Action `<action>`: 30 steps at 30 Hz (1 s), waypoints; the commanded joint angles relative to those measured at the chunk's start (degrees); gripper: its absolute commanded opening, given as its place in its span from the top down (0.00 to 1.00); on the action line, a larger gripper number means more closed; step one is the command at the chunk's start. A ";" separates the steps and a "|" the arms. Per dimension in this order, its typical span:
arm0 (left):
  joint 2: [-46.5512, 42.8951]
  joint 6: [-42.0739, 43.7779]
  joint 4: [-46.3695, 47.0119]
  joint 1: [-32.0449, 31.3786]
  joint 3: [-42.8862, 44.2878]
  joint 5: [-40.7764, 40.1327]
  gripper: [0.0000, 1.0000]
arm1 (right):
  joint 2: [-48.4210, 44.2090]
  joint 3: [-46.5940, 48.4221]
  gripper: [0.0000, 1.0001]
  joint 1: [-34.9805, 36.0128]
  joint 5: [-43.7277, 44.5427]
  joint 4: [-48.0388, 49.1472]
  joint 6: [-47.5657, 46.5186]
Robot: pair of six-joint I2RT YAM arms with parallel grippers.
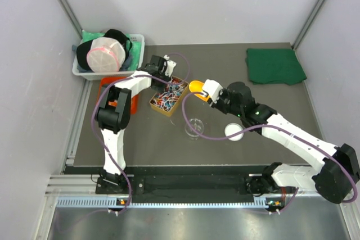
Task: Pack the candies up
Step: Pick up the storage box at the center of the board.
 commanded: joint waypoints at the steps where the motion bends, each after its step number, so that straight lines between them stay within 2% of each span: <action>1: 2.89 2.45 -1.52 -1.25 0.14 0.26 1.00 | 1.15 5.04 1.00 -0.44 -1.03 -1.03 -2.42; 13: 2.54 7.72 -3.02 -3.19 5.06 0.88 1.00 | 8.09 15.05 1.00 0.35 0.02 -11.30 -16.92; 20: 1.57 9.13 -4.42 -3.71 8.22 1.66 1.00 | 8.80 15.06 1.00 3.95 5.03 -14.91 -22.82; 25: 0.25 9.74 -5.22 -4.07 8.32 3.33 1.00 | 8.27 14.80 1.00 5.00 6.87 -14.83 -24.40; 30: -1.50 10.45 -5.66 -4.86 8.49 3.34 1.00 | 8.97 13.31 1.00 7.38 12.32 -13.08 -27.74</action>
